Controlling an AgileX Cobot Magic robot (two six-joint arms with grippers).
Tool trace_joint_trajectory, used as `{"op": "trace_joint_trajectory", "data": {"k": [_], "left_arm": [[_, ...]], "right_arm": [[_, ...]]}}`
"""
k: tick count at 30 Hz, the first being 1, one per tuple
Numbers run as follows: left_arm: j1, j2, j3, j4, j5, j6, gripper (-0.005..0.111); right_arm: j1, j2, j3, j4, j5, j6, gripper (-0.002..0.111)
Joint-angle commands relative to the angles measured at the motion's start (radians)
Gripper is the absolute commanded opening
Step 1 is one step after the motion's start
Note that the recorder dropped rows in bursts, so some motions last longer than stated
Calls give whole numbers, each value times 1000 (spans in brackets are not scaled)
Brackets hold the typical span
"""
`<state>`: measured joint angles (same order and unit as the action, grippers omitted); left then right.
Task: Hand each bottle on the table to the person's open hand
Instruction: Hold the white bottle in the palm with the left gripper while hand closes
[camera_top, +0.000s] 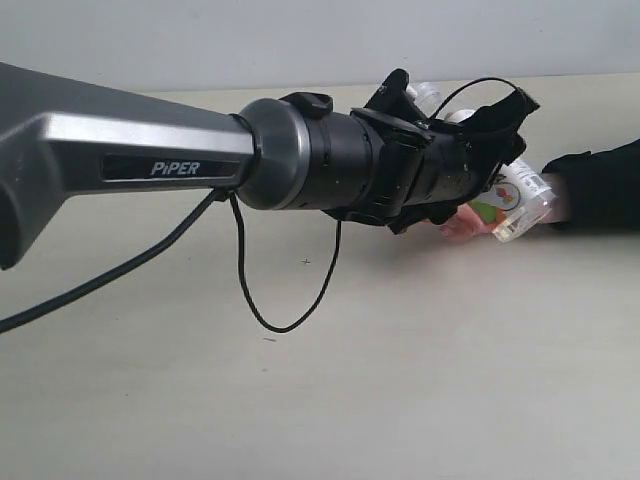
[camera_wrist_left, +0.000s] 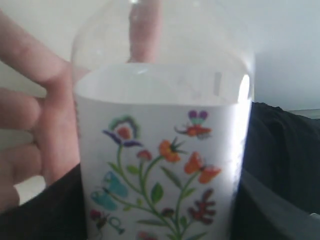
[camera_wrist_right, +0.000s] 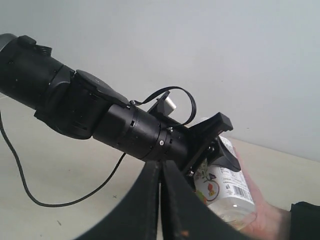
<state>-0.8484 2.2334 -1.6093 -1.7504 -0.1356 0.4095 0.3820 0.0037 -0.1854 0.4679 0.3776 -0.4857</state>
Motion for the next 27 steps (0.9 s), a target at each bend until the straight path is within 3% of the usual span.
{"op": "trace_joint_trajectory", "data": {"k": [1, 17, 19, 22, 24, 27], "left_arm": [[24, -5, 28, 6, 3, 3, 0], [26, -5, 28, 6, 9, 63, 0], [26, -5, 28, 6, 11, 63, 11], [26, -5, 28, 6, 11, 59, 40], [26, -5, 28, 6, 11, 55, 50], [27, -5, 28, 6, 2, 55, 56]], "right_arm": [[1, -4, 1, 2, -5, -1, 2], [1, -4, 1, 2, -5, -1, 2], [1, -4, 1, 2, -5, -1, 2], [1, -4, 1, 2, -5, -1, 2], [1, -4, 1, 2, -5, -1, 2], [1, -4, 1, 2, -5, -1, 2]]}}
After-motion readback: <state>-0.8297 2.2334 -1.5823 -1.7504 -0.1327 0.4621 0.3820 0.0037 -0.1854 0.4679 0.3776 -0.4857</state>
